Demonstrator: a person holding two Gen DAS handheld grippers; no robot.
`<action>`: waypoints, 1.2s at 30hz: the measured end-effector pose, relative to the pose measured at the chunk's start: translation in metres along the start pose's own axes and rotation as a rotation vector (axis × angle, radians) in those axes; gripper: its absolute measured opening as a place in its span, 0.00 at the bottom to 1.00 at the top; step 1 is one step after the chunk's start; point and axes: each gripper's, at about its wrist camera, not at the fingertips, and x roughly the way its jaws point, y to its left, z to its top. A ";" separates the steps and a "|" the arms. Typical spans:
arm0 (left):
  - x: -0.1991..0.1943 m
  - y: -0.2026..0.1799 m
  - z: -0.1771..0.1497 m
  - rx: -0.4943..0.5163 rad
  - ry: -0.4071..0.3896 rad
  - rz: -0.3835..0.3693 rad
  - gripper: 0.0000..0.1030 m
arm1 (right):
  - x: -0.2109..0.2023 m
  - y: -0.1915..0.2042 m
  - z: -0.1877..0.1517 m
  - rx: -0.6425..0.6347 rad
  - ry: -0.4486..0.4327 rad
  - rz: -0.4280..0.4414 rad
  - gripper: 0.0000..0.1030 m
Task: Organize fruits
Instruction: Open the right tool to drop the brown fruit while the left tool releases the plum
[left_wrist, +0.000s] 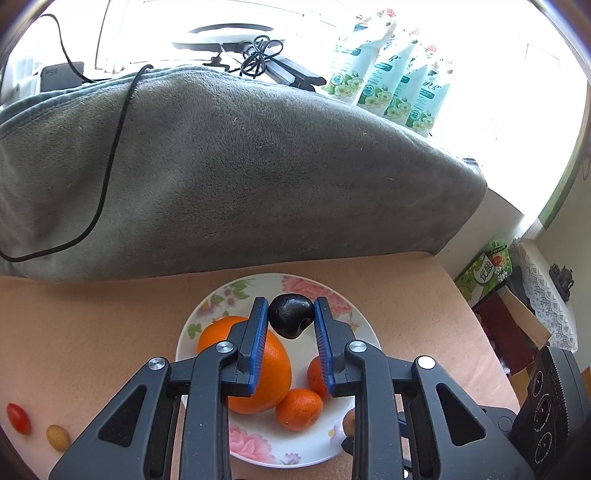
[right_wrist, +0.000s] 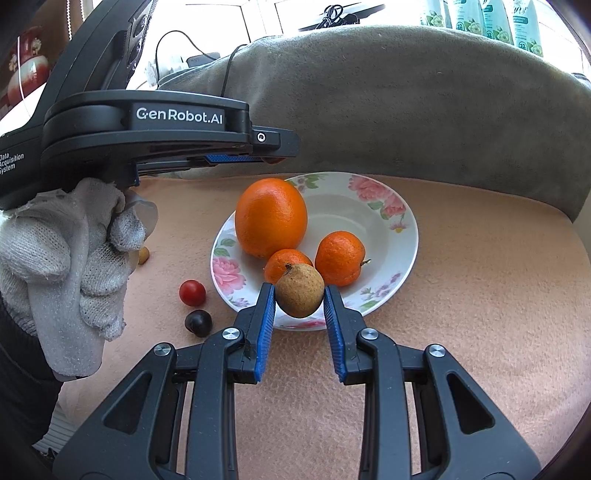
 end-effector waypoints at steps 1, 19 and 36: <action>0.001 0.000 0.001 -0.002 0.001 -0.002 0.23 | 0.000 0.000 0.000 0.002 -0.001 0.001 0.28; -0.005 0.006 0.004 -0.032 -0.021 0.015 0.73 | -0.009 0.003 -0.001 -0.002 -0.050 0.018 0.80; -0.022 0.004 -0.001 -0.001 -0.046 0.059 0.77 | -0.014 0.011 0.004 -0.015 -0.060 -0.033 0.90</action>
